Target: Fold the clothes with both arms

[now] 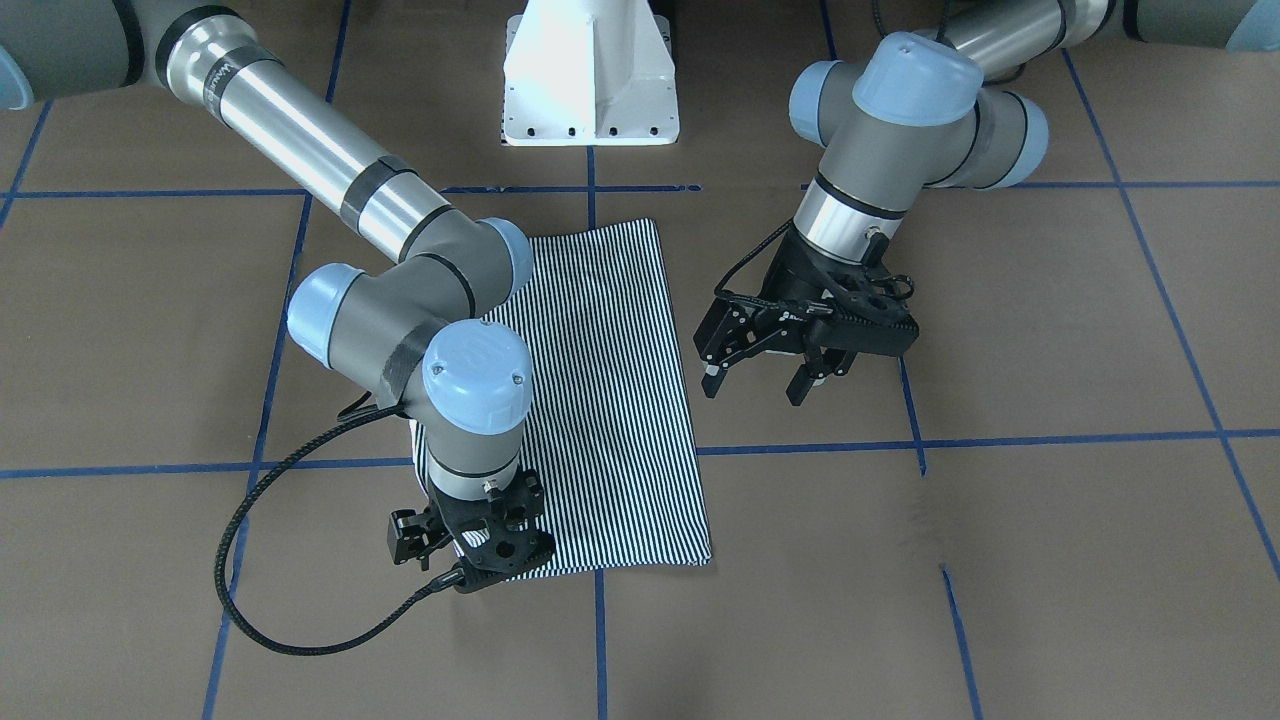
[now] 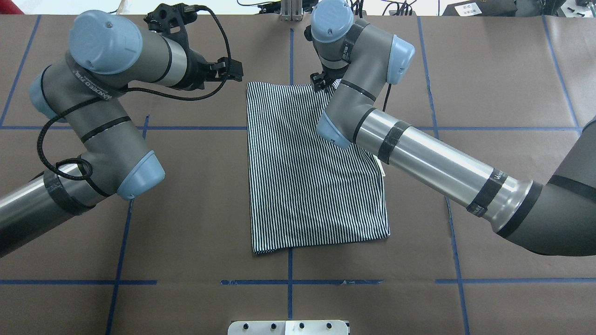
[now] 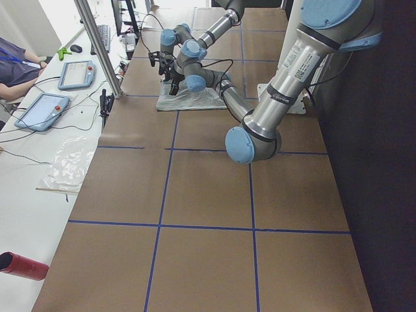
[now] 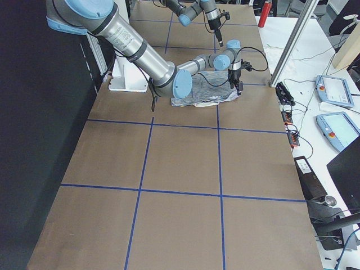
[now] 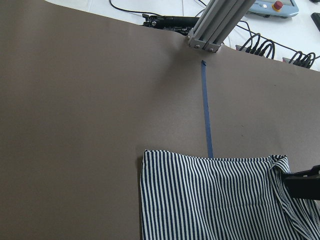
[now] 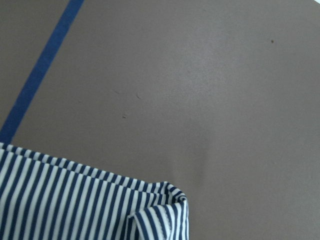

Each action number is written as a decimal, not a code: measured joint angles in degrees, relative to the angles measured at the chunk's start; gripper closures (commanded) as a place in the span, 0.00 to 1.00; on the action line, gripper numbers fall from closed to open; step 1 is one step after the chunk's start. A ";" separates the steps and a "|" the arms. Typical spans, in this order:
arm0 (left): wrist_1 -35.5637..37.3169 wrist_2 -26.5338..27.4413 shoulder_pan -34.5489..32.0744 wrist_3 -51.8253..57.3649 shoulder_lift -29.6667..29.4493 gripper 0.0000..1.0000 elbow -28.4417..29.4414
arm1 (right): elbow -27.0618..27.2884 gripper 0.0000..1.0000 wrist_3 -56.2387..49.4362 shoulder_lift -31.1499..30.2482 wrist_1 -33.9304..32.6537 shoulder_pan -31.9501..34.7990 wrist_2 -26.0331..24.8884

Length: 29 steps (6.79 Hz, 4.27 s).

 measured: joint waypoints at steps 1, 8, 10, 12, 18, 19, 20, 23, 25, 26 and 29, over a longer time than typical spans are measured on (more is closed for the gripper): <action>0.00 0.00 0.00 0.00 0.04 0.00 0.00 | -0.50 0.00 0.39 0.13 0.47 -0.54 -0.78; -0.08 0.00 0.05 -0.08 0.11 0.00 0.00 | -4.01 0.00 -0.70 -0.79 4.02 1.06 -3.69; -0.03 0.00 0.08 -0.25 0.02 0.00 -0.01 | -3.60 0.00 -6.80 -3.05 3.96 4.34 -3.43; 0.01 -0.02 0.09 -0.36 -0.03 0.00 0.00 | -2.59 0.00 -9.85 -3.89 3.94 6.26 -1.47; 11.15 -1.28 13.93 -29.64 3.75 0.01 -7.98 | 36.65 0.00 1.44 -22.96 -14.61 6.93 17.70; 16.52 1.42 18.01 -34.72 3.19 0.03 -9.42 | 41.98 0.00 5.39 -27.08 -14.71 7.02 21.33; 19.26 4.09 22.17 -39.32 2.85 0.03 -9.60 | 45.71 0.00 8.97 -29.87 -14.71 7.05 23.24; 20.94 8.69 28.44 -45.92 1.27 0.11 -5.66 | 50.19 0.00 15.41 -32.63 -14.68 6.98 24.22; 21.15 9.02 29.02 -46.75 1.05 0.17 -5.00 | 50.43 0.00 15.92 -32.61 -14.70 6.92 24.28; 21.17 9.04 29.17 -46.79 1.06 0.17 -4.96 | 50.45 0.00 15.98 -32.52 -14.70 6.91 24.33; 21.16 9.03 29.79 -46.78 1.08 0.36 -4.87 | 50.46 0.00 16.66 -32.09 -14.70 6.92 24.90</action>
